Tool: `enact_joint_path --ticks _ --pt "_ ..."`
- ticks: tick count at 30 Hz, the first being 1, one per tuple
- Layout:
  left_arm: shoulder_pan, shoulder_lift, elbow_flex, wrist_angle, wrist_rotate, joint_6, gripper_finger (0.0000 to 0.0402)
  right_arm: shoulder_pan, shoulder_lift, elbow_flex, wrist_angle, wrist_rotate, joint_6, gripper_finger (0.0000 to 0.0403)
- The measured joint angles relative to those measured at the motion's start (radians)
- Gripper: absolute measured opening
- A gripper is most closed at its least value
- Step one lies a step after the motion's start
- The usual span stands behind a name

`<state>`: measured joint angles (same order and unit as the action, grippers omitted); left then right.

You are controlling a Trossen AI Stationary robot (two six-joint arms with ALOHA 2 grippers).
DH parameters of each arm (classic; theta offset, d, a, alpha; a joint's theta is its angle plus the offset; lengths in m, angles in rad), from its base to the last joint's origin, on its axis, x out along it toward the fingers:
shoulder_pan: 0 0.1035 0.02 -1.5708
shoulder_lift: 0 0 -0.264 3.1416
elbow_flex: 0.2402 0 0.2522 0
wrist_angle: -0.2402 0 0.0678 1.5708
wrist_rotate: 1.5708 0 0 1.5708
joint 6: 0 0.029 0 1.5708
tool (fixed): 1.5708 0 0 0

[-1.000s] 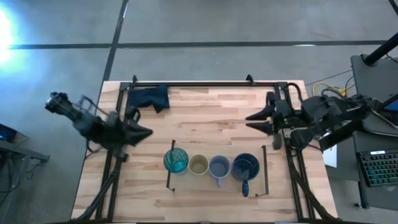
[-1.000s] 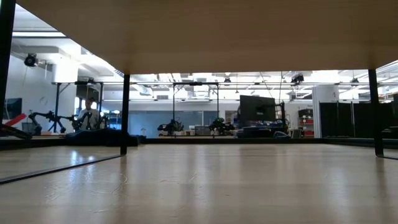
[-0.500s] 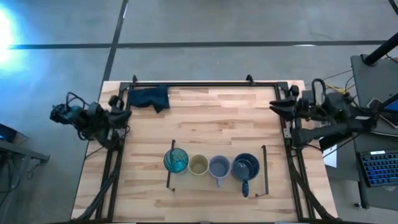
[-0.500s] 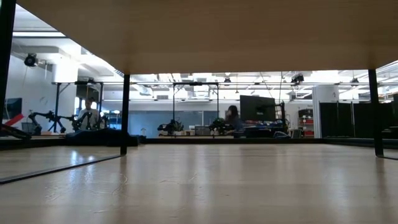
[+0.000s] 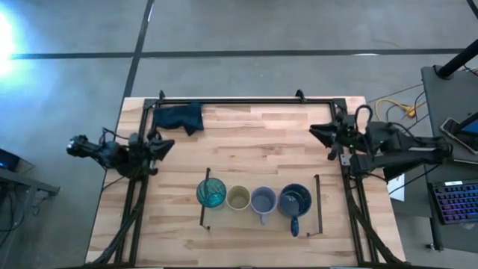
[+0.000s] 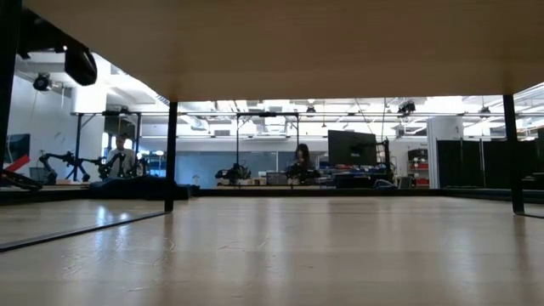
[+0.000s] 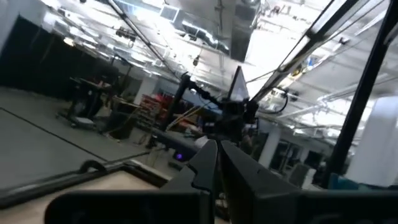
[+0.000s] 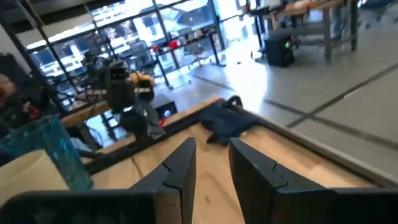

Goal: Stack small to large cups/mugs on shelf
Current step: Return to Home Position

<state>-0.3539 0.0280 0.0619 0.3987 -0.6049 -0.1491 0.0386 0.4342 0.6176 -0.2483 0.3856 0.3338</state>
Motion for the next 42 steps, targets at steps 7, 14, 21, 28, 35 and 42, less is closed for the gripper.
enact_joint_path --ticks 7,14,21,28,35,42 --pt "0.0 -0.003 -0.053 -0.101 0.005 -0.181 0.0005 -0.002 -0.013 -0.1 0.097 -0.015 0.008 0.0089" --pt "0.0 0.0 -0.054 -0.309 -0.011 -0.426 0.0005 -0.015 -0.068 -0.262 0.2 0.008 0.057 0.0089" --pt "0.001 0.01 -0.054 -0.327 -0.014 -0.39 0.0005 -0.02 -0.179 -0.408 0.275 0.052 0.029 0.0089" --pt "0.001 0.059 -0.055 -0.328 -0.033 -0.316 0.0005 -0.02 -0.278 -0.521 0.276 0.072 0.017 0.0089" --pt "0.0 0.107 -0.056 -0.328 -0.046 -0.315 0.0005 -0.02 -0.35 -0.598 0.289 0.081 -0.091 0.0089" --pt "0.0 0.146 -0.054 -0.328 -0.04 -0.315 0.0005 -0.02 -0.339 -0.585 0.243 0.087 -0.234 0.0089"
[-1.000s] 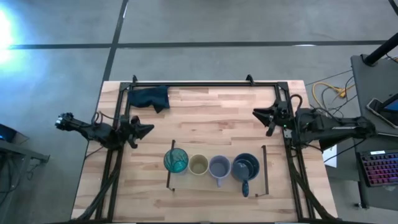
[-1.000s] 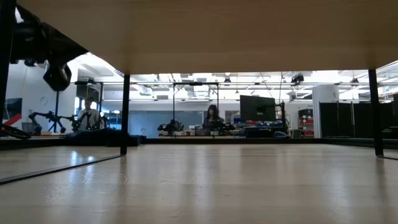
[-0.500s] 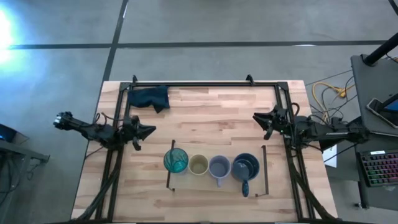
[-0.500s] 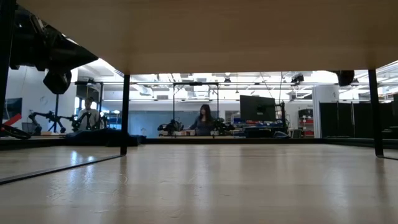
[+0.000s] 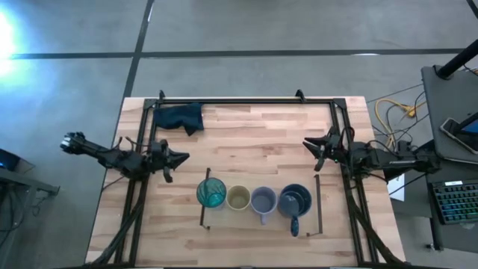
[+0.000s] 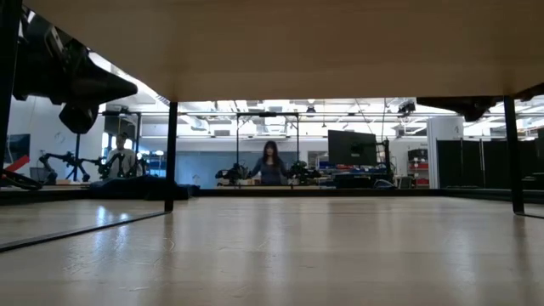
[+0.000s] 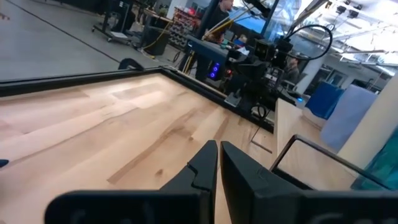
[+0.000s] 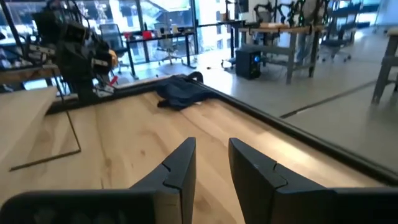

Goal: Stack small to large cups/mugs on shelf
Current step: Return to Home Position

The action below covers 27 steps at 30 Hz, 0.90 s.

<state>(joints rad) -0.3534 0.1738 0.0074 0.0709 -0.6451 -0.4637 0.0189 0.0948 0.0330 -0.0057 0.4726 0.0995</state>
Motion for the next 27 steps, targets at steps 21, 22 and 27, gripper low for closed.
enact_joint_path --ticks 21,22,27 --pt "0.0 0.056 0.0 0.0 0.003 0.0 0.0005 0.0 0.013 0.0 0.0 0.0 0.189 0.0089" --pt "0.0 0.057 0.0 0.0 0.003 0.0 0.0005 0.0 0.013 0.0 0.0 0.0 0.189 0.0089" --pt "0.0 0.058 0.0 0.0 0.003 0.0 0.0005 0.0 0.013 0.0 0.0 0.0 0.189 0.0089"
